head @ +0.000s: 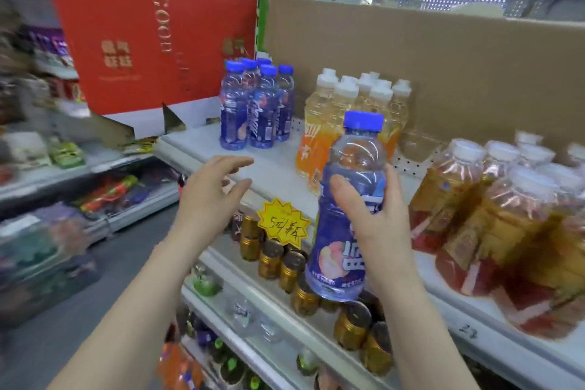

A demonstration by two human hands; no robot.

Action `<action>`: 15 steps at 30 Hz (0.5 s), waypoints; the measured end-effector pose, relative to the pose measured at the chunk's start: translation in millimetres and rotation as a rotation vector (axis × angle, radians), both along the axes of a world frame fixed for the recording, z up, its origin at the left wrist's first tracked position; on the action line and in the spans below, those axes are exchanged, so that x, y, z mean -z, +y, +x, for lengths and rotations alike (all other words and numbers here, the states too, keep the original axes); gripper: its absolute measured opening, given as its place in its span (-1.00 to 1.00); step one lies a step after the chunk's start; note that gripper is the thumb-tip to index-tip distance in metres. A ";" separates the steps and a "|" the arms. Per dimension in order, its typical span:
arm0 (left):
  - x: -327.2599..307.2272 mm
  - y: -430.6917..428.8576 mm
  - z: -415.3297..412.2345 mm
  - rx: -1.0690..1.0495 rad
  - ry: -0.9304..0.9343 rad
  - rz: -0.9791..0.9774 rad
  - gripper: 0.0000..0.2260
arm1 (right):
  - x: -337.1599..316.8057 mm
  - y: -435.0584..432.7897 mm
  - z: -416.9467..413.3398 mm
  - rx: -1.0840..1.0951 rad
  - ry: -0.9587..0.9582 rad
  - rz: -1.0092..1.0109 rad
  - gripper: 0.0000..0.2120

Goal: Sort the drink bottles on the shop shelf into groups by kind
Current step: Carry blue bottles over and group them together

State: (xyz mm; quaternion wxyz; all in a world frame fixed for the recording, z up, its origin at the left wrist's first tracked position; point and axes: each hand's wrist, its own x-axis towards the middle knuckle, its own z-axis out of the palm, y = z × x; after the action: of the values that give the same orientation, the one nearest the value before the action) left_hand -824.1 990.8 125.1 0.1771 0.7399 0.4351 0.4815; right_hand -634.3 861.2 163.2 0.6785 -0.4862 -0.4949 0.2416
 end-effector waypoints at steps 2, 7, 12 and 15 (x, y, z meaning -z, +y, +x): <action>-7.0 32.5 -25.9 -0.020 0.003 0.013 -0.71 | -5.5 40.3 -18.9 -0.001 -0.001 0.012 -0.51; -26.1 122.8 -69.9 0.032 0.039 0.010 -0.67 | -17.9 149.7 -57.4 0.131 -0.108 0.045 -0.52; -51.0 198.9 -79.3 0.133 0.077 0.080 -0.56 | -11.6 239.3 -74.7 0.280 -0.201 -0.045 -0.44; -61.7 233.8 -68.0 0.172 0.122 0.118 -0.45 | -3.2 264.3 -73.6 0.360 -0.291 -0.063 -0.30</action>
State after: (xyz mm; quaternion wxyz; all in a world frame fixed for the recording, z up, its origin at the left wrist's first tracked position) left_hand -892.0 1224.5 186.8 0.1469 0.8117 0.3508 0.4433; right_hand -707.9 1125.5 166.3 0.6167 -0.6173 -0.4849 0.0593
